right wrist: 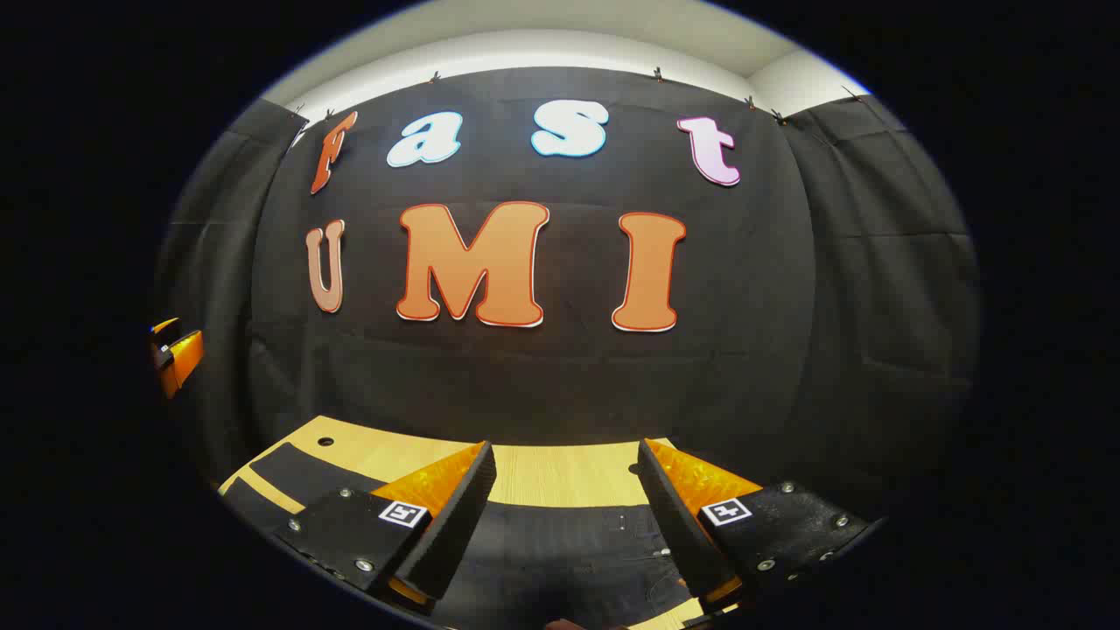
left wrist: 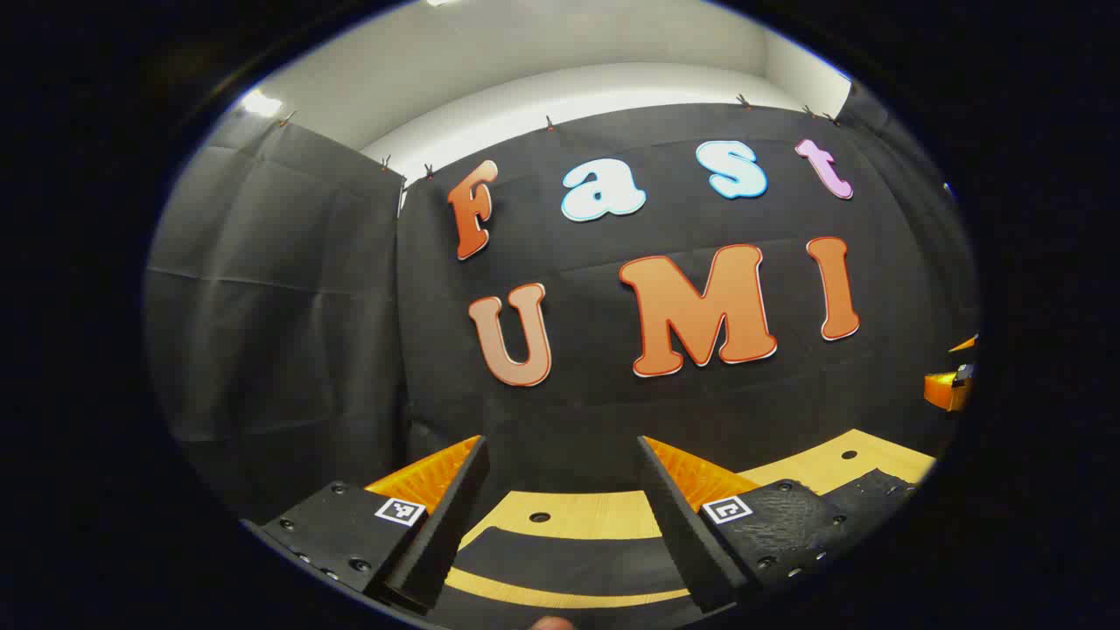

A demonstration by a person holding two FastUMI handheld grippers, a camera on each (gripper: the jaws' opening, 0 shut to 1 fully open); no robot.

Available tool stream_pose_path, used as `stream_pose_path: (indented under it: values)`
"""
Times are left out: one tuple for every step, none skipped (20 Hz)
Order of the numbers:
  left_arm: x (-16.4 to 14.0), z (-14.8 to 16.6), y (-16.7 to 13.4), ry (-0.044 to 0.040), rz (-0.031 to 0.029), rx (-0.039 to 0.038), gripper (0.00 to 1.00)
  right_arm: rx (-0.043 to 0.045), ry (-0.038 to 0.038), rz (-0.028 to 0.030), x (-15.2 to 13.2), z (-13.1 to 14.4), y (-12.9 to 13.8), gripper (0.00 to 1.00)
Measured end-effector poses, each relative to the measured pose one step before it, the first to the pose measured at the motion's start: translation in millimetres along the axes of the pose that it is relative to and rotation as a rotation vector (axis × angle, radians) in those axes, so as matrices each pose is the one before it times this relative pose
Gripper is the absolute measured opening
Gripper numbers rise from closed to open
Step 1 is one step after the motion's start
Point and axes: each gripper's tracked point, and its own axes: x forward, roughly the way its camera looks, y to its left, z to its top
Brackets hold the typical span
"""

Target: Grasp the waist and the cuffs of the jeans and fold them to make the two legs overlap; first hold the waist and fold one-third of the jeans toward the cuffs, then hold the cuffs and fold the remaining one-third in the same direction to finish folding.

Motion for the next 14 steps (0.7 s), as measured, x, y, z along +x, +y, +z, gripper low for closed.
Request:
stream_pose_path:
  values:
    - [-2.06, -1.93, 5.88, 0.00963, 0.00884, -0.00525, 1.0, 0.0059, 0.00459, 0.00187, -1.99, -1.96, 1.33, 0.98]
    - [-1.71, -5.6, 4.58, 0.01399, 0.00868, -0.00544, 1.0, 0.00448, 0.00202, 0.00486, -0.26, -0.17, 3.44, 0.98]
    - [-2.63, -6.29, 3.79, 0.0122, 0.00817, -0.00868, 1.0, 0.00483, -0.0031, 0.01224, -2.78, 2.14, 5.46, 0.98]
    - [-6.14, -3.72, 0.41, 0.01038, -0.00059, -0.01398, 1.0, 0.00884, -0.00754, 0.02064, -6.01, 2.87, 9.11, 0.98]
    - [-5.2, 0.63, -1.07, -0.00633, 0.00064, -0.0059, 1.0, 0.00647, -0.02252, 0.02612, -5.04, 7.11, 11.67, 0.98]
    - [-2.73, -0.4, -3.54, -0.01073, -0.00678, 0.00982, 1.0, -0.00247, -0.01383, 0.02331, -0.64, 1.39, 11.28, 0.98]
    - [-2.29, -0.71, -1.79, 0.00104, -0.00629, 0.00628, 1.0, -0.00355, 0.01025, 0.01091, 1.92, -4.04, 4.84, 0.98]
    - [-1.43, -1.12, -2.85, 0.00489, -0.01129, -0.00133, 1.0, -0.0043, 0.0178, 0.00986, 0.28, -6.03, 4.05, 0.98]
    - [-0.65, -5.81, -0.61, 0.01244, -0.00565, -0.00244, 0.99, 0.00198, 0.02419, -0.00106, 1.04, -6.39, -1.55, 0.98]
    - [2.38, -8.75, 5.79, 0.02326, 0.01107, -0.00226, 0.99, 0.00942, 0.02244, -0.01128, 1.39, -6.54, -4.61, 0.98]
    - [2.68, -8.77, 7.42, 0.0297, 0.01476, -0.01089, 0.99, 0.00922, 0.02451, -0.01645, 1.49, -8.35, -7.71, 0.98]
    - [9.09, -13.25, 8.61, 0.04822, 0.02252, -0.02282, 0.99, 0.00485, 0.02858, -0.02349, 3.18, -8.2, -10.09, 0.98]
    - [7.6, -12.7, 9.09, 0.04574, 0.01927, -0.01934, 0.99, -0.00136, 0.02857, -0.02558, 3.61, -8.15, -10.3, 0.98]
    - [4.18, -10.61, 8.04, 0.04126, 0.0156, -0.01457, 0.99, 0.00193, 0.03324, -0.02409, 3.46, -8.51, -9.79, 1.0]
